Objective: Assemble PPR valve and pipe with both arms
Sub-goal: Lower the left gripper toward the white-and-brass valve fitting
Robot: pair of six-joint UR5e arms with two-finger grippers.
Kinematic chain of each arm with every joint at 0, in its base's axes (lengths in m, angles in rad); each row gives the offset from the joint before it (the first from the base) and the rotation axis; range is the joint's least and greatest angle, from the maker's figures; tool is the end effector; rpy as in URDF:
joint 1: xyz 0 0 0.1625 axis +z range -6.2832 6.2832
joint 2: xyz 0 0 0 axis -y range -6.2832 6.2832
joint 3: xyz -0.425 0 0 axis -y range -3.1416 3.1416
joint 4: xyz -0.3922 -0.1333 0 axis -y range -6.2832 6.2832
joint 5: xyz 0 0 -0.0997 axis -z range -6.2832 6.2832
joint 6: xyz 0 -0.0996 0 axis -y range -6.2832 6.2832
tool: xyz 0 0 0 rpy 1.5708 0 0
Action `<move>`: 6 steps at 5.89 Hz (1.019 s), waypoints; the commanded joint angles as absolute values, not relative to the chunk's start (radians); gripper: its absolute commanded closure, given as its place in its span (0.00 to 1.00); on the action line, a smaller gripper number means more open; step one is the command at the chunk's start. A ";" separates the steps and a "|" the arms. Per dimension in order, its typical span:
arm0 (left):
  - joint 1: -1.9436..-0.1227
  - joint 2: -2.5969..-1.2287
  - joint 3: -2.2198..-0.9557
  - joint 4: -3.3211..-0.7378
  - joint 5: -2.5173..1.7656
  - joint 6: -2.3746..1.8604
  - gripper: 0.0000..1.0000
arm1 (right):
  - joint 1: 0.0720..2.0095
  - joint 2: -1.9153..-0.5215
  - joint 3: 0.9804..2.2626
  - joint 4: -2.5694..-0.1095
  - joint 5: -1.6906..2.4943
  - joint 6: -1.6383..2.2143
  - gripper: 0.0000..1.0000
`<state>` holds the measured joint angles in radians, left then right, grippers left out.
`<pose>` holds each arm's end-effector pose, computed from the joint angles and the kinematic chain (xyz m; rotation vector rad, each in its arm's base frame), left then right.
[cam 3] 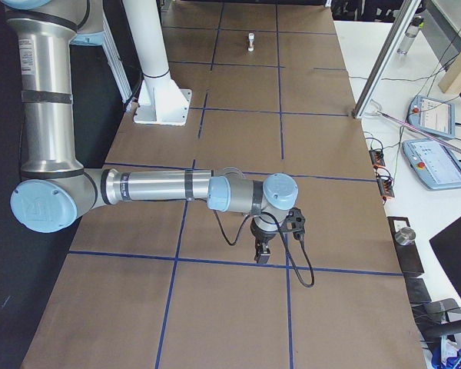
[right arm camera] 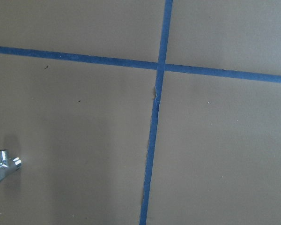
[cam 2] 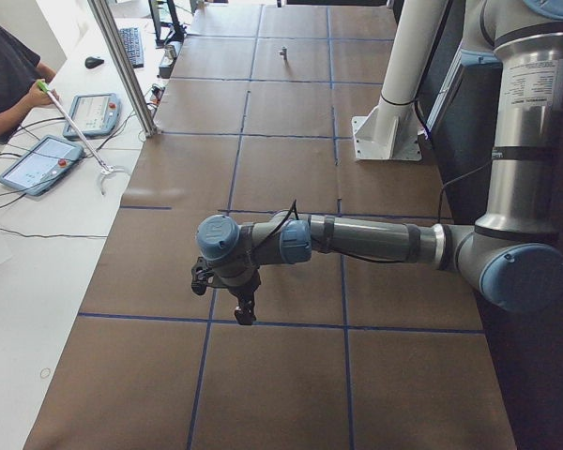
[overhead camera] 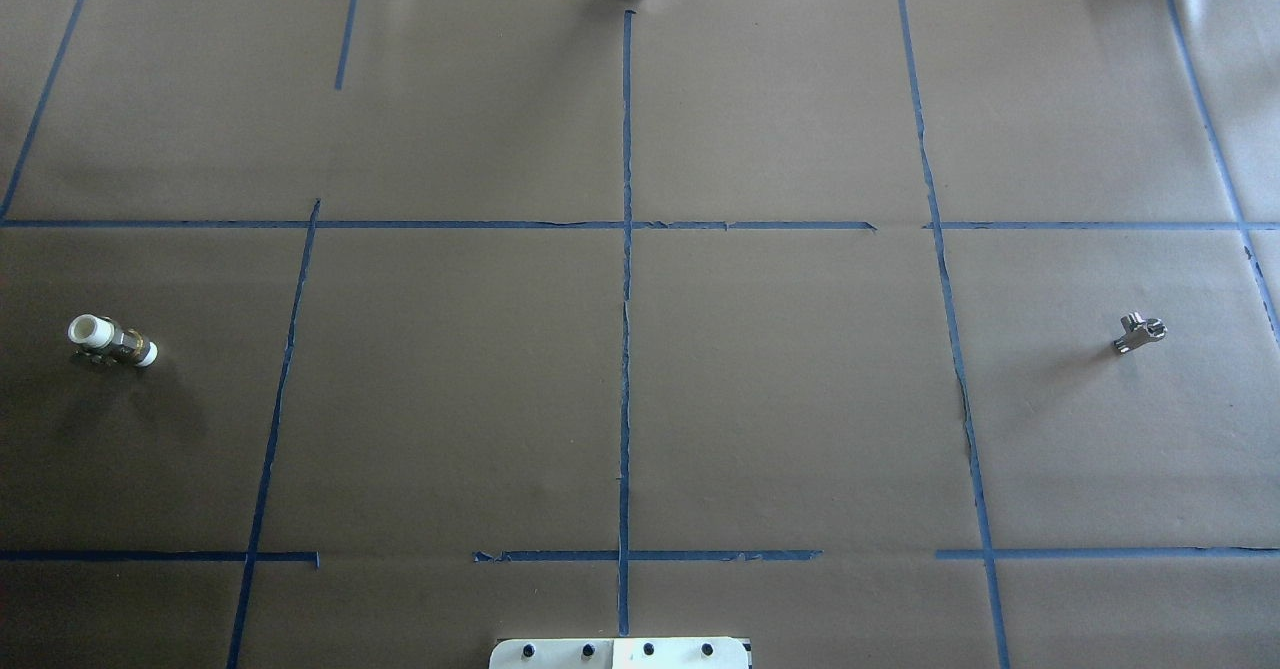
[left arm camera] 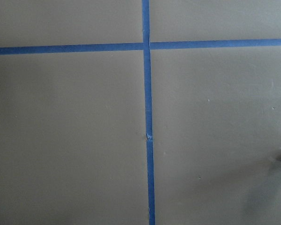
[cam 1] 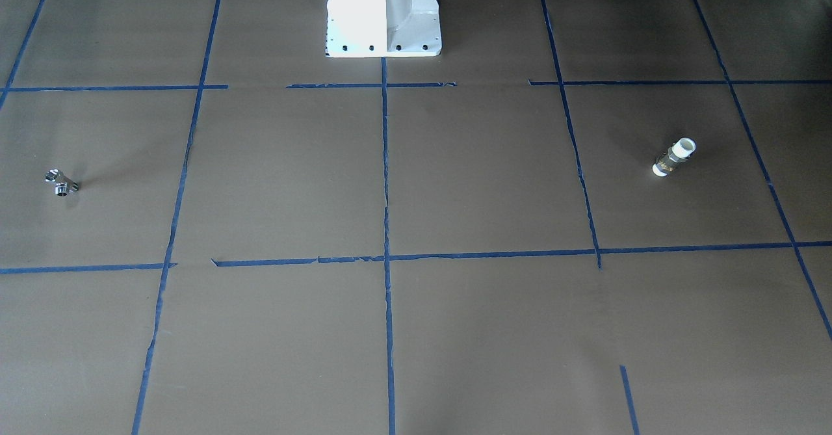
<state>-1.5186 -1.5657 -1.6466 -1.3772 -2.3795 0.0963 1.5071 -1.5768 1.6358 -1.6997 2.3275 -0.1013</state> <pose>-0.0361 -0.4821 0.6403 -0.0983 0.8102 0.0905 0.0340 -0.4865 0.6436 -0.0523 -0.7581 -0.1305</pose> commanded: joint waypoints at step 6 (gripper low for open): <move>-1.506 -1.559 -1.683 -1.394 -2.414 0.098 0.00 | 1.503 -1.566 1.624 -1.680 2.335 -0.094 0.00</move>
<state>-1.5074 -1.5633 -1.6803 -1.3927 -2.3825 0.0916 1.5037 -1.5665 1.6239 -1.6793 2.3336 -0.0949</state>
